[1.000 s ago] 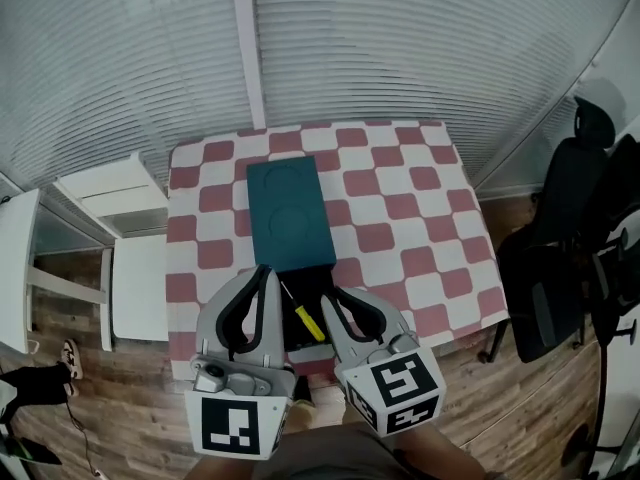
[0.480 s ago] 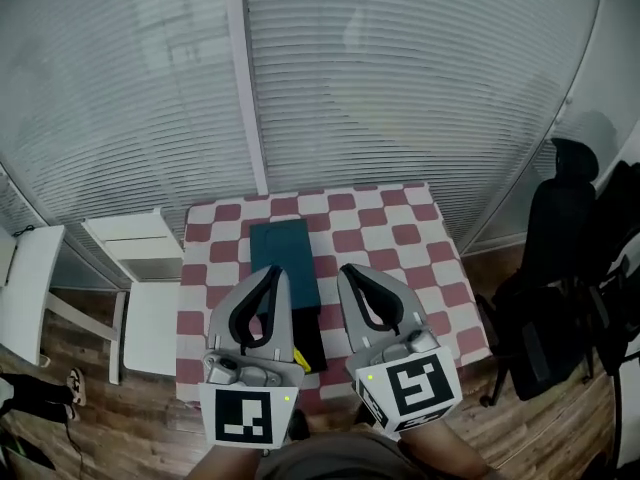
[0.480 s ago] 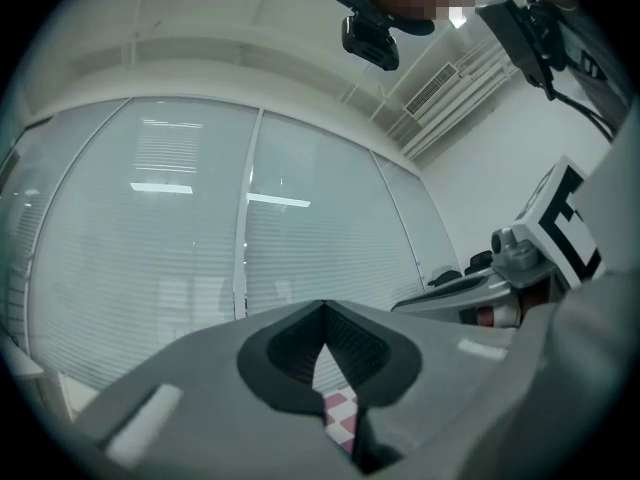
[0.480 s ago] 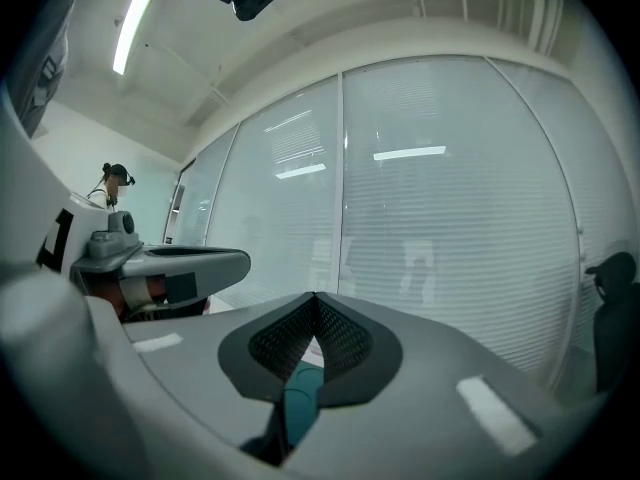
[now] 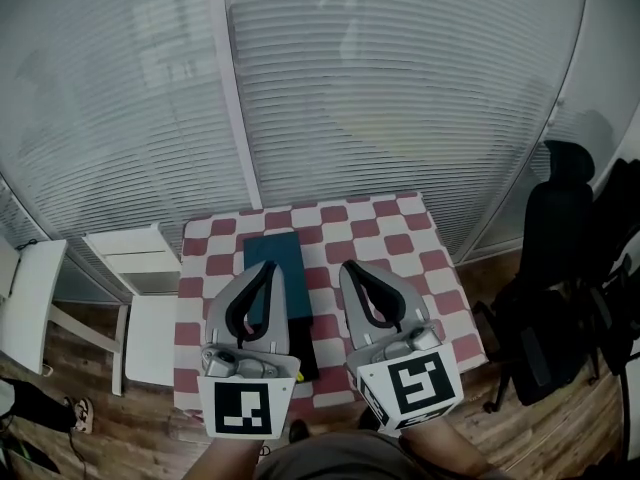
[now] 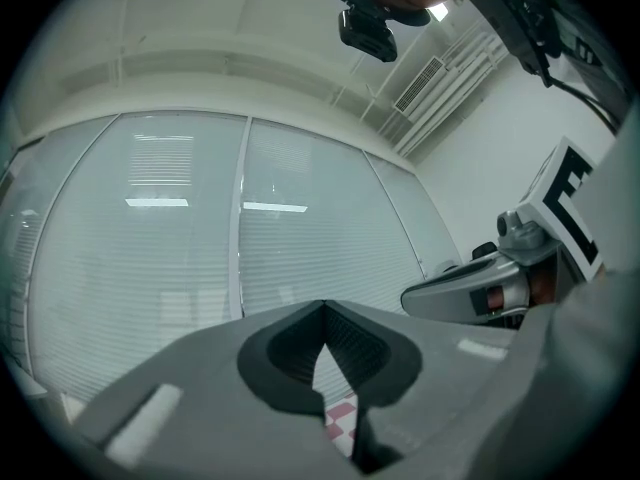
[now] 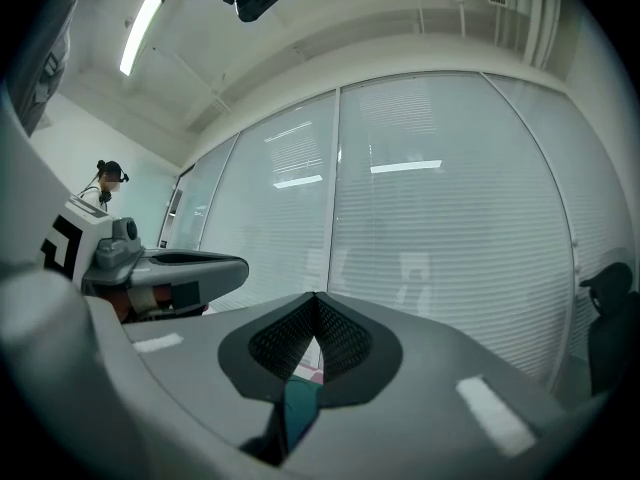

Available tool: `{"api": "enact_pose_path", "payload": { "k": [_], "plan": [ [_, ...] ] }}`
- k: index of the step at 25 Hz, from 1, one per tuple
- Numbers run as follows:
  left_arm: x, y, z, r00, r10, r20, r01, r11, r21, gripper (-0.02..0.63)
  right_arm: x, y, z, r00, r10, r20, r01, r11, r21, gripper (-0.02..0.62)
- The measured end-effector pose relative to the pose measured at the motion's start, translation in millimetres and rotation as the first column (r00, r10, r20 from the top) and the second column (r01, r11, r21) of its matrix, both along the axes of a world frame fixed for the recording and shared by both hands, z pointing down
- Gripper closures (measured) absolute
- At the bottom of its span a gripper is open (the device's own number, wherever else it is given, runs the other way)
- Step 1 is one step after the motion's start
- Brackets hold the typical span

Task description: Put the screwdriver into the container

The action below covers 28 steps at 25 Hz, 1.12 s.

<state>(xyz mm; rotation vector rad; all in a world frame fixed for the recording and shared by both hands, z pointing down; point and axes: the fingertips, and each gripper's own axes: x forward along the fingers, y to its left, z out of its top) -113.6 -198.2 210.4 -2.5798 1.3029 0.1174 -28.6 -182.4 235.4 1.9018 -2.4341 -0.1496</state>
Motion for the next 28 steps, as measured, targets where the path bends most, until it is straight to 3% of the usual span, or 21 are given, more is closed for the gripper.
{"api": "enact_pose_path", "payload": {
  "k": [28],
  "plan": [
    [18,2,11,0.999,0.023,0.022,-0.023,1.000,-0.017,0.604,9,3,11,1.000,-0.009,0.011,0.009,1.000,-0.022,0.572]
  ]
}}
